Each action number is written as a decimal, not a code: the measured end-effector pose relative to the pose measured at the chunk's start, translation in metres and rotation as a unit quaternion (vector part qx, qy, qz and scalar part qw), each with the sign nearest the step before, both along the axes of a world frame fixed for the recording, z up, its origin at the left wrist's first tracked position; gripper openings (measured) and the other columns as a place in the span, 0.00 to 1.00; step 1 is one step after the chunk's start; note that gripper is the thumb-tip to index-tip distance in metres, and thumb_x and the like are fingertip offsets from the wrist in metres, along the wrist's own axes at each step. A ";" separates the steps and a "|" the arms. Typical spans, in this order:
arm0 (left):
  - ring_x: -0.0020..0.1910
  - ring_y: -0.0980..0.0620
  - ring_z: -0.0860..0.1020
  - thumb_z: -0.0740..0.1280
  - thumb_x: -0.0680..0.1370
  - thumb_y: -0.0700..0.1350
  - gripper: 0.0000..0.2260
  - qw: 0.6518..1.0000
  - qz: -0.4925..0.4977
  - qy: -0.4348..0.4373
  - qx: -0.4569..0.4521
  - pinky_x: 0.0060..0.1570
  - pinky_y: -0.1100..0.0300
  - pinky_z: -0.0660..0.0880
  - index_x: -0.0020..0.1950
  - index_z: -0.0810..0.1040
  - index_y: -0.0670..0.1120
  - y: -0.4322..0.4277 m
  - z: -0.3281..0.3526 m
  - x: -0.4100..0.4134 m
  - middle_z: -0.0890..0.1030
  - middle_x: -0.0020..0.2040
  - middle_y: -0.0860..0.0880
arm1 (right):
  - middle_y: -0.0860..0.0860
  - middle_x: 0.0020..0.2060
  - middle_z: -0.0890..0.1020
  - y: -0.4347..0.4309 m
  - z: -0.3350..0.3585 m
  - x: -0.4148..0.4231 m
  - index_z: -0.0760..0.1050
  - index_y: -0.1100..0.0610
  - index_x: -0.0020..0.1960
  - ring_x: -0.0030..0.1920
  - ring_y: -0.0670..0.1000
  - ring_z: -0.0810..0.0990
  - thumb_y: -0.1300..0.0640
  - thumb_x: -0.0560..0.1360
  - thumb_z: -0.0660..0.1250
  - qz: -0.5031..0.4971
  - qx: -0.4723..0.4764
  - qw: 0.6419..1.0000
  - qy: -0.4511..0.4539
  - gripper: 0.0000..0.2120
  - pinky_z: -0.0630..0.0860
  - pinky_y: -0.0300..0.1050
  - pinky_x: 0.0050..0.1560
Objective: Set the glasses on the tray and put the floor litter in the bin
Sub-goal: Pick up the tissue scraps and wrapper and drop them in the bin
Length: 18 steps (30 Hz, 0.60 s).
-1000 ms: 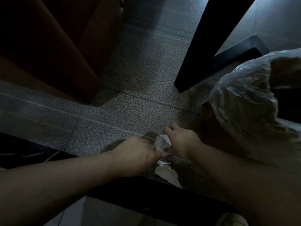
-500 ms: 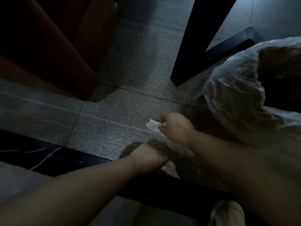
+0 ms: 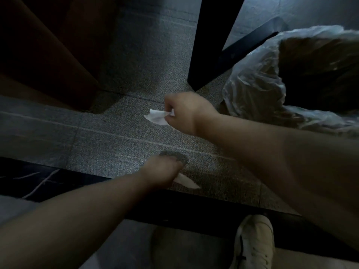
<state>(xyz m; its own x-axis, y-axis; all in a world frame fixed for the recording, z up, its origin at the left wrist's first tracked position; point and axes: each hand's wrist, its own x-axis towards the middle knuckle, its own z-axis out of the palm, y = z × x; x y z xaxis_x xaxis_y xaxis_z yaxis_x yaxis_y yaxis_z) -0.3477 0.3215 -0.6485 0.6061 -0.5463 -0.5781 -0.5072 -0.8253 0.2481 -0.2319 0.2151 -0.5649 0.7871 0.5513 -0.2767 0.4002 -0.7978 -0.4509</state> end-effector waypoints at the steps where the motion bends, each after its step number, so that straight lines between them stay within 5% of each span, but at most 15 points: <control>1: 0.52 0.45 0.78 0.62 0.76 0.47 0.07 1.000 0.006 -0.010 -0.004 0.40 0.56 0.70 0.53 0.74 0.48 0.005 0.011 0.009 0.78 0.53 0.47 | 0.53 0.43 0.79 0.001 0.013 0.004 0.73 0.55 0.48 0.44 0.56 0.76 0.55 0.75 0.62 0.007 0.000 1.000 -0.009 0.04 0.72 0.48 0.39; 9: 0.43 0.48 0.77 0.65 0.76 0.54 0.09 0.989 0.083 -0.075 -0.096 0.40 0.54 0.76 0.53 0.76 0.52 0.032 0.134 0.068 0.81 0.47 0.51 | 0.41 0.33 0.68 -0.056 0.150 0.019 0.73 0.52 0.48 0.33 0.39 0.67 0.53 0.75 0.65 0.060 0.024 0.992 -0.111 0.03 0.63 0.35 0.33; 15: 0.32 0.52 0.77 0.66 0.72 0.56 0.07 0.954 0.128 -0.126 -0.241 0.34 0.50 0.77 0.43 0.75 0.54 -0.009 0.221 0.082 0.79 0.34 0.51 | 0.46 0.30 0.73 -0.178 0.192 -0.004 0.78 0.56 0.46 0.31 0.51 0.71 0.53 0.71 0.69 -0.115 -0.036 0.984 -0.133 0.07 0.67 0.45 0.38; 18: 0.32 0.59 0.73 0.67 0.72 0.55 0.06 0.938 0.121 -0.150 -0.288 0.33 0.57 0.73 0.42 0.73 0.55 -0.046 0.248 0.089 0.74 0.31 0.57 | 0.51 0.32 0.78 -0.220 0.185 -0.022 0.78 0.55 0.43 0.33 0.51 0.75 0.56 0.70 0.73 -0.189 -0.035 0.975 -0.109 0.05 0.71 0.46 0.39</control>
